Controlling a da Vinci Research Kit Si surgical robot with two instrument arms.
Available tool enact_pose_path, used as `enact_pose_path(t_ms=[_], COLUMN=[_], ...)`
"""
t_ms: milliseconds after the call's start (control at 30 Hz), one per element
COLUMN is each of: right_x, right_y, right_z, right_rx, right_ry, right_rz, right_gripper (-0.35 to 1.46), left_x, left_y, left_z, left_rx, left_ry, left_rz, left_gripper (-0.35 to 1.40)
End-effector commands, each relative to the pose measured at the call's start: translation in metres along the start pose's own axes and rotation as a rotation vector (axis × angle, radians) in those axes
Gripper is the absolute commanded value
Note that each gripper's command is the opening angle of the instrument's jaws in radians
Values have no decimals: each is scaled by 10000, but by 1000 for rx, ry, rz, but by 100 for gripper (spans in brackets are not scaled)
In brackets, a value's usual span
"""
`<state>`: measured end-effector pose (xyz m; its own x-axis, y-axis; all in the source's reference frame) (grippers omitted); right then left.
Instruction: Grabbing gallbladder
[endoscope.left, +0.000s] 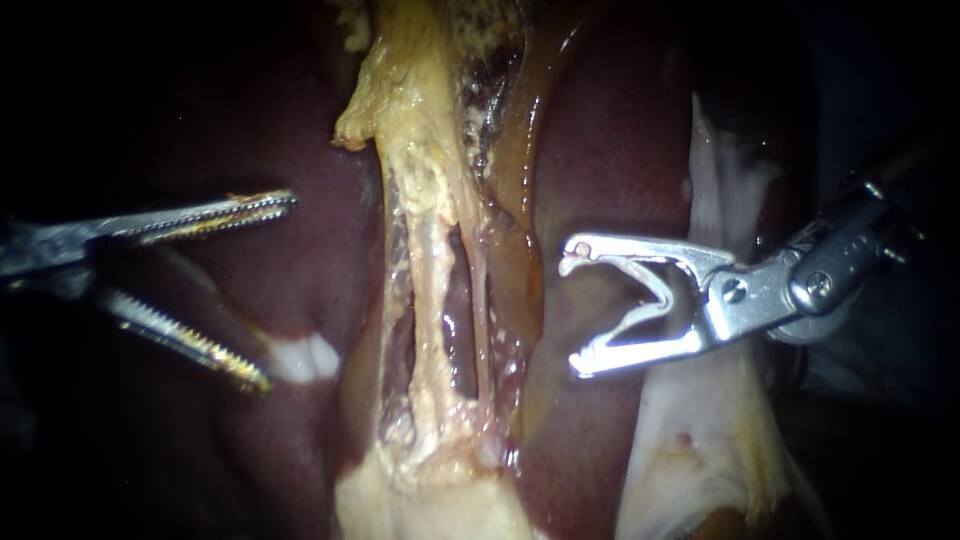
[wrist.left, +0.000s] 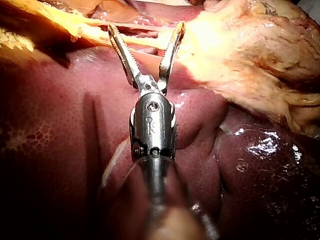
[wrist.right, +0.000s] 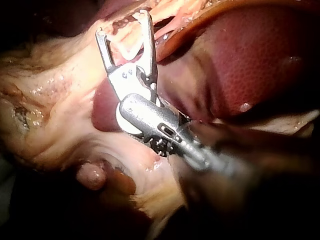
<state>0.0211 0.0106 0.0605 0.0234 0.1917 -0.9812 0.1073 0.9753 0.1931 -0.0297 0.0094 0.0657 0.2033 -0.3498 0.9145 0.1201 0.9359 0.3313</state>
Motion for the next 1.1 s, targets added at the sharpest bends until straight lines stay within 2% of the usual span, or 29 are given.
enact_pose_path(t_ms=[33, 100, 200, 300, 400, 500, 600, 767, 933, 1100], right_x=[0, 1, 1, 1, 1, 1, 1, 2, 2, 2], right_y=[0, 0, 0, 0, 0, 0, -1, -1, -1, -1], right_z=[0, 0, 0, 0, 0, 0, 0, 1, 0, 0], right_rx=[0, 0, 0, 1, 3, 3, 3, 3, 4, 6], right_ry=[0, 0, 0, 0, 2, 2, 2, 2, 2, 4], right_rz=[0, 0, 0, 0, 0, 0, 0, 0, 0, 0], right_gripper=[60, 60, 60, 60, 60, 60, 60, 60, 60, 60], left_x=[1, -1, -7, -14, -21, -24, -24, -17, -11, -9], left_y=[0, 1, 7, 15, 24, 33, 42, 56, 67, 72], left_z=[0, 1, 1, 4, 10, 19, 31, 49, 63, 71], left_rx=[1, -22, -102, -185, -268, -333, -359, -406, -412, -408], left_ry=[0, -2, -10, -25, -33, -32, -36, -40, -51, -44], left_rz=[0, -1, -128, -222, -303, -347, -390, -426, -469, -494], left_gripper=[96, 96, 96, 93, 89, 86, 86, 84, 76, 62])
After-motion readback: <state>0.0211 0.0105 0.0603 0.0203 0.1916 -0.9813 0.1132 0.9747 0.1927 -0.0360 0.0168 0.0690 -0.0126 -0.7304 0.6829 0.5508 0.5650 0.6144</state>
